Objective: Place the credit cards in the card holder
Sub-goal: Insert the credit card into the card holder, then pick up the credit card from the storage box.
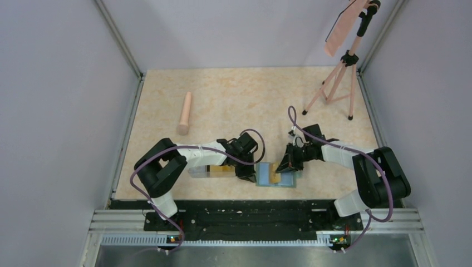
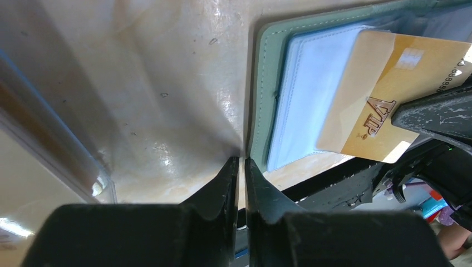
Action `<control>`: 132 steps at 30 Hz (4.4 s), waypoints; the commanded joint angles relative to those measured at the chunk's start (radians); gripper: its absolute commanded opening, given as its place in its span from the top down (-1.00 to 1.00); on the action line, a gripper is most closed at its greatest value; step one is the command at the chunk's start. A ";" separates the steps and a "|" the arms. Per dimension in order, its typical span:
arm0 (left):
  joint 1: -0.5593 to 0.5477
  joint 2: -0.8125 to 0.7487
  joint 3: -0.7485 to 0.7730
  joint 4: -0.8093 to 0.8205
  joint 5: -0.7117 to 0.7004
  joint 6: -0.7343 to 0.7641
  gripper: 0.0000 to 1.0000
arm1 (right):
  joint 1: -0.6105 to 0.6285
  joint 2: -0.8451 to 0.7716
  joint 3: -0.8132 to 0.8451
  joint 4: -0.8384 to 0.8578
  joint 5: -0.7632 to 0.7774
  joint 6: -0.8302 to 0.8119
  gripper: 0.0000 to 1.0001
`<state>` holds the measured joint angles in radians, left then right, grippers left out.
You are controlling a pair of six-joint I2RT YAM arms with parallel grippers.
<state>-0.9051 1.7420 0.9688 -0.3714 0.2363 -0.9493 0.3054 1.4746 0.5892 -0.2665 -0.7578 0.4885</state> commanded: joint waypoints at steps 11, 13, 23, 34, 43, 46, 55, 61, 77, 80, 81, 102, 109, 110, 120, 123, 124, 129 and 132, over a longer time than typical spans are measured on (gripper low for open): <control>-0.002 0.032 0.069 -0.067 -0.025 0.041 0.72 | 0.031 0.003 -0.006 0.003 0.053 -0.019 0.66; -0.002 0.035 0.073 -0.067 -0.022 0.043 0.72 | 0.061 0.010 0.001 0.009 0.067 -0.005 0.62; -0.008 0.054 0.095 -0.068 -0.008 0.051 0.73 | 0.177 0.048 0.084 -0.027 0.131 0.052 0.33; -0.009 0.057 0.108 -0.073 -0.008 0.056 0.74 | 0.183 -0.038 0.173 -0.285 0.336 -0.012 -0.34; -0.011 0.068 0.128 -0.075 -0.002 0.066 0.74 | 0.183 -0.059 0.193 -0.372 0.414 -0.059 -0.42; -0.011 0.072 0.135 -0.067 0.007 0.067 0.74 | 0.184 -0.074 0.216 -0.409 0.448 -0.077 -0.46; -0.011 0.077 0.152 -0.058 0.022 0.075 0.74 | 0.183 -0.113 0.225 -0.463 0.517 -0.094 -0.52; -0.011 0.093 0.171 -0.055 0.032 0.079 0.74 | 0.183 -0.130 0.240 -0.491 0.593 -0.108 -0.57; -0.020 0.207 0.272 -0.066 0.075 0.104 0.74 | 0.182 -0.014 0.225 -0.383 0.472 -0.125 -0.37; -0.024 0.229 0.295 -0.074 0.082 0.109 0.74 | 0.185 -0.016 0.229 -0.373 0.437 -0.117 -0.29; -0.026 0.234 0.302 -0.076 0.084 0.111 0.74 | 0.187 -0.020 0.233 -0.372 0.431 -0.113 -0.26; -0.040 0.078 0.320 -0.097 -0.021 0.177 0.52 | 0.240 -0.067 0.332 -0.448 0.539 -0.100 -0.46; 0.027 -0.187 0.144 0.085 0.002 0.154 0.29 | 0.242 -0.057 0.467 -0.491 0.528 -0.108 -0.50; 0.050 -0.229 0.109 0.111 0.017 0.145 0.28 | 0.245 -0.046 0.491 -0.495 0.522 -0.107 -0.50; 0.476 -0.733 -0.263 0.059 0.065 0.106 0.03 | 0.359 0.114 0.710 -0.502 0.473 -0.088 -0.50; 0.596 -0.842 -0.274 -0.142 -0.041 0.167 -0.07 | 0.396 0.166 0.759 -0.501 0.467 -0.081 -0.49; 0.625 -0.856 -0.261 -0.220 -0.081 0.193 -0.07 | 0.404 0.177 0.772 -0.502 0.465 -0.079 -0.49; 0.680 -0.768 -0.160 -0.466 -0.224 0.311 -0.05 | 0.422 0.213 0.812 -0.501 0.450 -0.077 -0.48; 0.681 -0.688 -0.132 -0.494 -0.264 0.361 0.01 | 0.422 0.219 0.823 -0.507 0.452 -0.079 -0.48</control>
<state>-0.2295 0.9726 0.7811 -0.7238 0.0750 -0.6979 0.7181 1.6909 1.3499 -0.7708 -0.2962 0.4038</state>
